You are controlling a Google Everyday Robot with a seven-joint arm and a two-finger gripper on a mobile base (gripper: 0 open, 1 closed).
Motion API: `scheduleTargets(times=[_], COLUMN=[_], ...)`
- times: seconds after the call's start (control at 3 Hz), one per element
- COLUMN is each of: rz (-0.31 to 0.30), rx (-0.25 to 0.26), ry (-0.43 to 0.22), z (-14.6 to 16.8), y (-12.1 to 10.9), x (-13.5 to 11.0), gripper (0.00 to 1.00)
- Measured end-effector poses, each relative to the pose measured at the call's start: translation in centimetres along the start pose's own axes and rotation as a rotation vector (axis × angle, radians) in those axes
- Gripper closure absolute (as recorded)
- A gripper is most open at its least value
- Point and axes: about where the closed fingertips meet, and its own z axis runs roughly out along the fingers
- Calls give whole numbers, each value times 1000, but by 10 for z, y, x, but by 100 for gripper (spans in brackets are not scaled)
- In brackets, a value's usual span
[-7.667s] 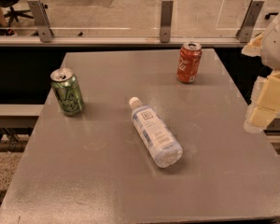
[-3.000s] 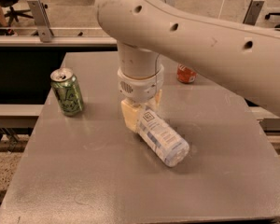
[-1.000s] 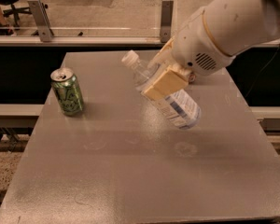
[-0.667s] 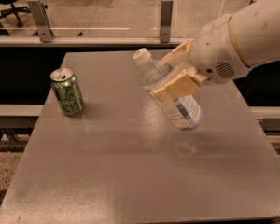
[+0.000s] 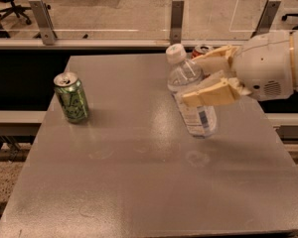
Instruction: Place blue plastic bottle upright
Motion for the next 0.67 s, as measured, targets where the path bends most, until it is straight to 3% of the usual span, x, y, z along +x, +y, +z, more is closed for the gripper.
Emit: scheduleTargets(times=[0.67], rz=[2], rx=[40], ry=[-202], z=[-14], y=[-5], x=[5], gripper=[100])
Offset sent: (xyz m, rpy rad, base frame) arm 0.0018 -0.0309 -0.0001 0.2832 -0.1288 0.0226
